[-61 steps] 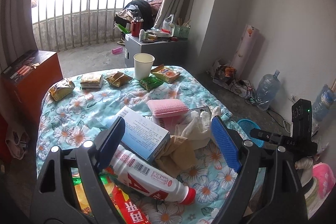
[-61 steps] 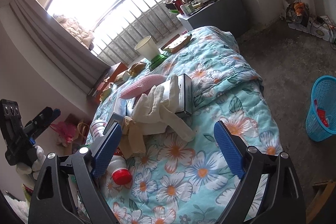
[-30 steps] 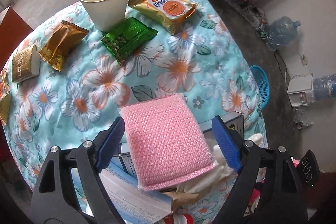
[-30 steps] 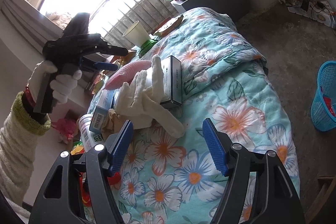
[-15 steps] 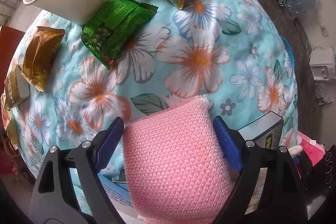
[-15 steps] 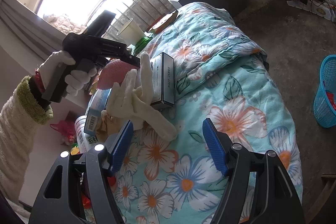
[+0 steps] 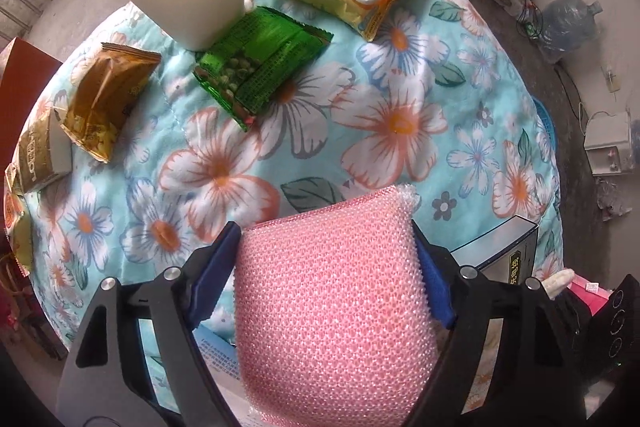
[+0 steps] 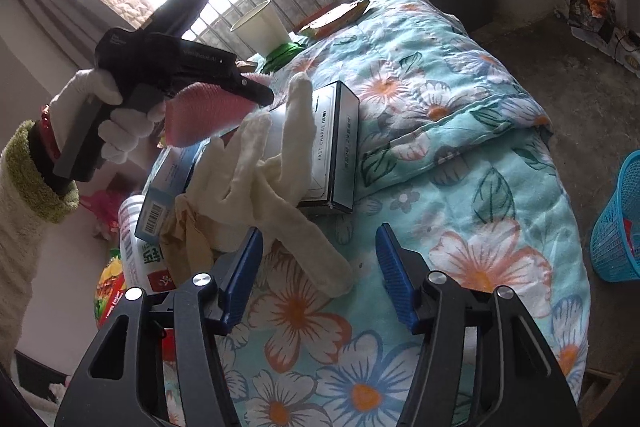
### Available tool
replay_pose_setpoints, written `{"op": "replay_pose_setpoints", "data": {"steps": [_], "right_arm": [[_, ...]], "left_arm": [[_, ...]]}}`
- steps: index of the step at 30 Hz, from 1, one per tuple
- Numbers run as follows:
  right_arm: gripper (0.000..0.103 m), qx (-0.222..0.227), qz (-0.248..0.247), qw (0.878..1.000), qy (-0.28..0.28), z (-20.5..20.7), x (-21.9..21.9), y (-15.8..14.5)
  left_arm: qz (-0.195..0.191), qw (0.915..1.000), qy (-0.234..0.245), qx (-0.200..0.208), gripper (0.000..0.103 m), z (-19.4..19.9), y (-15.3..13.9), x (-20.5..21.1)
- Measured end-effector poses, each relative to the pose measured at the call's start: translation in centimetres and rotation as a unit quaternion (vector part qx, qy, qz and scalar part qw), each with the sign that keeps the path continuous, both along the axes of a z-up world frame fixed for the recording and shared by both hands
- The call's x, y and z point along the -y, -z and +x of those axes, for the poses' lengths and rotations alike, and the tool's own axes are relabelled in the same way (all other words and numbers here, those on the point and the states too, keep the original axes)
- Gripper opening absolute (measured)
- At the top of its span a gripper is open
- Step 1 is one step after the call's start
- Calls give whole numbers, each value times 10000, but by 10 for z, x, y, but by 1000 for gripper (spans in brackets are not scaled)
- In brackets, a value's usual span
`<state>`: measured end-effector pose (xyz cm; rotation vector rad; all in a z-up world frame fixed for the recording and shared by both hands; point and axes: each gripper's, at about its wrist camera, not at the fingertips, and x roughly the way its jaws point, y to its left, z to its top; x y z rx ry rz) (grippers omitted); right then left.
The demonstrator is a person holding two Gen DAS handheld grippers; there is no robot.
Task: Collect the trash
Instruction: 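Grasp the pink knitted pad with the left tool while the right tool grasps the white glove, then carry the pink pad and white glove over the wastebasket and open both tools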
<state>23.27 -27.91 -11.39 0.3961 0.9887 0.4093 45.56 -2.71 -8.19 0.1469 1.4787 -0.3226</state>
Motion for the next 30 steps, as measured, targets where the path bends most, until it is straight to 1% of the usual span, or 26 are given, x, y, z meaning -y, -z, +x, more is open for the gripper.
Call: {"op": "replay_pose_setpoints", "data": {"steps": [1, 3, 4, 6, 7, 9, 14, 16, 18, 20, 24, 27, 30], "right_arm": [[48, 18, -101, 9999, -28, -1, -3, -1], [38, 48, -242, 9997, -62, -2, -8, -3], [36, 58, -321, 9994, -74, -3, -10, -4], [26, 80, -474, 9988, -110, -4, -14, -5], [24, 91, -524, 9985, -124, -4, -14, -5], [9, 107, -569, 9982, -157, -7, -16, -7], [6, 354, -472, 9981, -159, -22, -16, -25], [5, 500, -365, 9979, -162, -28, -14, -36], [5, 648, -273, 9974, -130, -35, -11, -49], [5, 774, -204, 9967, -90, -40, -9, -60], [5, 1039, -40, 9946, -15, -45, -4, -83], [5, 1243, 99, 9922, 25, -51, -1, -101], [5, 1390, 140, 9902, 93, -56, 3, -114]], "left_arm": [[-54, 9999, -3, 96, 76, -2, -5, -2], [-80, 9995, -13, 297, 75, -8, -15, -2], [-94, 9991, -3, 421, 75, -11, -21, -4], [-187, 9978, 17, 640, 74, -15, -33, -9], [-233, 9970, 10, 738, 74, -17, -38, -10], [-373, 9955, -19, 865, 73, -23, -49, -17], [-709, 9905, -114, 1174, 72, -38, -74, -31], [-857, 9877, -150, 1298, 72, -46, -76, -23], [-990, 9845, -153, 1440, 72, -52, -86, -22], [-1127, 9806, -142, 1601, 72, -61, -98, -25], [-1366, 9725, -129, 1884, 72, -77, -113, -18], [-1550, 9652, -85, 2106, 72, -93, -128, -16], [-1822, 9571, -62, 2251, 72, -107, -141, -12]]}}
